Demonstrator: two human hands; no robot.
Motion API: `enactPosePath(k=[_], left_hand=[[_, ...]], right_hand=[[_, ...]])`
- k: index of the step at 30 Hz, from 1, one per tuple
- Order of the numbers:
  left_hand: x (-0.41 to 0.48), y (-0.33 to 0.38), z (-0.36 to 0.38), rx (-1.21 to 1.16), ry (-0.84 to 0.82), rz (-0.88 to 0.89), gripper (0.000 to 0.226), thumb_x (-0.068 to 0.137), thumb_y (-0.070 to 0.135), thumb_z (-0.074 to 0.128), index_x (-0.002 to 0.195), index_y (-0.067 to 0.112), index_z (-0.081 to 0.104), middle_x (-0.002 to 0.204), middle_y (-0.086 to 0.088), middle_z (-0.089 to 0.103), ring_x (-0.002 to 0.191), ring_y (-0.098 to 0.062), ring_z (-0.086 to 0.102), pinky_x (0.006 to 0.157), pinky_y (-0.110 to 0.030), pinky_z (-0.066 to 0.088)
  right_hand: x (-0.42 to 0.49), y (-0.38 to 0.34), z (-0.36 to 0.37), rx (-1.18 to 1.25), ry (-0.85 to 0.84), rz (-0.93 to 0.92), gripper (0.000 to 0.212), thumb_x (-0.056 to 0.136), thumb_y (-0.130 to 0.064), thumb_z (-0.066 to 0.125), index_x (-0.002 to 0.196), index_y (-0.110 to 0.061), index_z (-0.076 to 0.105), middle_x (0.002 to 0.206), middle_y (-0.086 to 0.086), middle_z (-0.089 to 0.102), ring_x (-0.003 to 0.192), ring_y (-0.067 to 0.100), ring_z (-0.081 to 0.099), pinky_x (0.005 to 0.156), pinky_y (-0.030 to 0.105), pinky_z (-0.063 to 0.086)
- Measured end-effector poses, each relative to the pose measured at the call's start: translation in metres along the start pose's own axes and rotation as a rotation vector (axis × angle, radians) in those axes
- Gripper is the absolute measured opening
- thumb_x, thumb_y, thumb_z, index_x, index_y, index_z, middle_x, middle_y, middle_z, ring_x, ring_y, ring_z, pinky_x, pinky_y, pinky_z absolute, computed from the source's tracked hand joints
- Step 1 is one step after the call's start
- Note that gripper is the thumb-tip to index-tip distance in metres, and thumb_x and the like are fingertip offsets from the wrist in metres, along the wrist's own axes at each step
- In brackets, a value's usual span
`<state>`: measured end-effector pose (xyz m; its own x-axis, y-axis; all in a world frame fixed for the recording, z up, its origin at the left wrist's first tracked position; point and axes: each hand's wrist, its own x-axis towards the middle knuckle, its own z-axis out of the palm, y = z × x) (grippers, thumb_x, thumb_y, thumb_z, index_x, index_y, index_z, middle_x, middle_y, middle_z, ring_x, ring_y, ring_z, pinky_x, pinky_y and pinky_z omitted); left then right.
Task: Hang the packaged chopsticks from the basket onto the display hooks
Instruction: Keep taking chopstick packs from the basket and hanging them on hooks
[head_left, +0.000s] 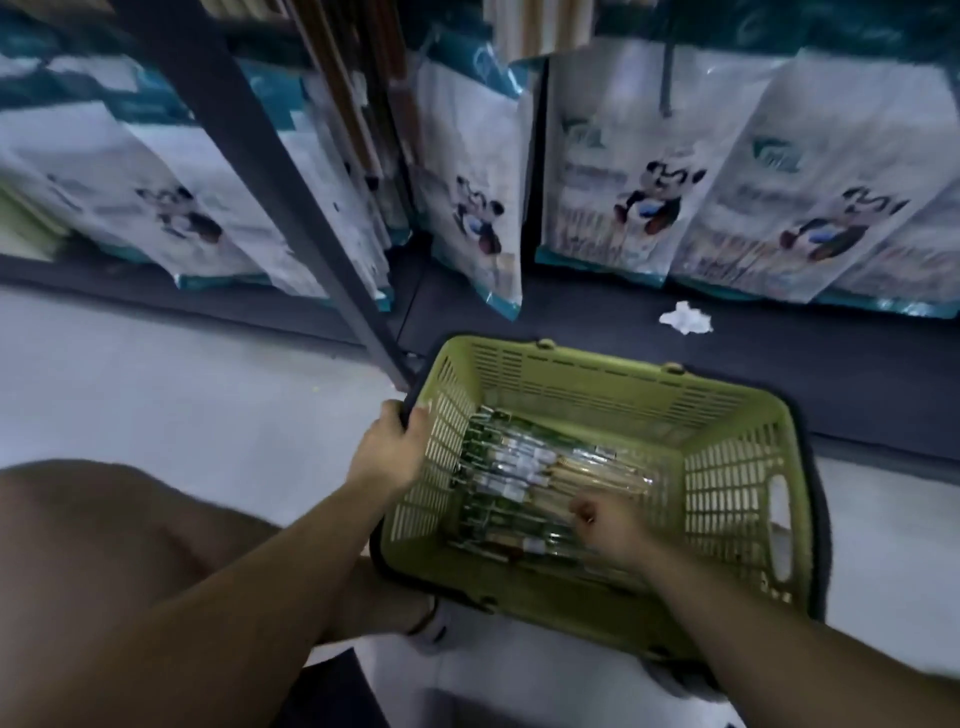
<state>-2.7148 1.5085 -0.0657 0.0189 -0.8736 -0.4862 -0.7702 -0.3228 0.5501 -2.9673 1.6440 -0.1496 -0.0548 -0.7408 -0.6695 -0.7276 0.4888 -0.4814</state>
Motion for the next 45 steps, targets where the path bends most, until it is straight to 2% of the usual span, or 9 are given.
enactPosePath(k=[4, 10, 21, 26, 32, 37, 41, 43, 45], left_hand=[[-0.001, -0.014, 0.008, -0.108, 0.035, 0.041, 0.037, 0.098, 0.063, 0.041, 0.087, 0.029, 0.045, 0.077, -0.002, 0.061, 0.072, -0.024, 0.064, 0.059, -0.037, 0.046], [0.006, -0.019, 0.010, -0.171, 0.045, 0.040, 0.033, 0.095, 0.062, 0.047, 0.091, 0.030, 0.051, 0.080, 0.000, 0.065, 0.071, -0.020, 0.068, 0.062, -0.037, 0.054], [0.008, -0.017, 0.012, -0.172, 0.058, 0.052, 0.024, 0.097, 0.054, 0.051, 0.094, 0.030, 0.053, 0.079, 0.005, 0.063, 0.068, -0.015, 0.065, 0.056, -0.031, 0.047], [0.009, -0.020, 0.013, -0.161, 0.058, 0.069, 0.024, 0.097, 0.053, 0.052, 0.096, 0.029, 0.053, 0.077, 0.005, 0.060, 0.063, -0.013, 0.059, 0.054, -0.029, 0.044], [0.007, -0.017, 0.011, -0.162, 0.040, 0.062, 0.022, 0.096, 0.051, 0.052, 0.097, 0.029, 0.052, 0.079, 0.001, 0.062, 0.065, -0.019, 0.063, 0.058, -0.035, 0.052], [0.007, -0.014, 0.006, -0.155, -0.005, 0.044, 0.017, 0.098, 0.042, 0.056, 0.105, 0.028, 0.050, 0.087, -0.004, 0.065, 0.074, -0.029, 0.068, 0.058, -0.035, 0.054], [-0.002, -0.009, 0.003, 0.025, 0.095, 0.146, 0.064, 0.095, 0.030, 0.065, 0.148, 0.013, 0.035, 0.140, -0.015, 0.049, 0.122, -0.033, 0.053, 0.101, -0.046, 0.047], [-0.014, -0.001, 0.004, 0.199, 0.314, 0.320, 0.060, 0.092, 0.025, 0.066, 0.144, 0.004, 0.044, 0.139, -0.019, 0.046, 0.125, -0.038, 0.045, 0.103, -0.046, 0.037], [-0.024, 0.009, 0.008, 0.161, 0.312, 0.403, 0.042, 0.094, 0.027, 0.064, 0.130, 0.007, 0.058, 0.126, -0.013, 0.053, 0.117, -0.032, 0.050, 0.098, -0.040, 0.038]], right_hand=[[0.016, -0.002, 0.021, -0.161, -0.116, -0.074, 0.033, 0.090, -0.032, 0.072, 0.120, -0.020, 0.069, 0.122, 0.008, 0.068, 0.111, 0.029, 0.063, 0.087, 0.030, 0.048], [0.028, -0.002, 0.044, -0.272, -0.171, -0.108, 0.043, 0.090, -0.038, 0.072, 0.129, -0.022, 0.064, 0.129, 0.006, 0.064, 0.116, 0.025, 0.058, 0.095, 0.035, 0.048], [0.042, 0.001, 0.053, -0.424, -0.288, -0.080, 0.025, 0.096, -0.033, 0.066, 0.115, -0.017, 0.070, 0.112, 0.008, 0.066, 0.097, 0.024, 0.063, 0.086, 0.036, 0.054], [0.046, 0.005, 0.050, -0.346, -0.323, -0.068, 0.019, 0.094, -0.029, 0.070, 0.109, -0.021, 0.062, 0.111, 0.004, 0.062, 0.092, 0.020, 0.056, 0.076, 0.030, 0.043], [0.045, 0.001, 0.048, -0.302, -0.412, -0.051, 0.035, 0.097, -0.031, 0.066, 0.128, -0.016, 0.064, 0.124, 0.006, 0.064, 0.107, 0.023, 0.062, 0.094, 0.037, 0.052], [0.034, -0.007, 0.024, -0.172, -0.379, -0.073, 0.021, 0.101, -0.042, 0.057, 0.108, -0.023, 0.064, 0.102, 0.000, 0.065, 0.088, 0.015, 0.061, 0.072, 0.029, 0.049], [0.020, -0.032, -0.012, 0.062, -0.216, -0.063, 0.007, 0.104, -0.034, 0.053, 0.106, -0.028, 0.058, 0.093, -0.004, 0.062, 0.080, 0.010, 0.058, 0.059, 0.024, 0.040], [0.014, -0.054, -0.029, 0.173, -0.120, -0.083, 0.017, 0.105, -0.033, 0.054, 0.108, -0.018, 0.062, 0.088, -0.001, 0.066, 0.075, 0.012, 0.063, 0.057, 0.025, 0.045], [0.004, -0.082, -0.043, 0.361, -0.072, -0.133, 0.014, 0.105, -0.030, 0.055, 0.109, -0.019, 0.063, 0.085, -0.005, 0.072, 0.072, 0.005, 0.069, 0.065, 0.024, 0.054]])
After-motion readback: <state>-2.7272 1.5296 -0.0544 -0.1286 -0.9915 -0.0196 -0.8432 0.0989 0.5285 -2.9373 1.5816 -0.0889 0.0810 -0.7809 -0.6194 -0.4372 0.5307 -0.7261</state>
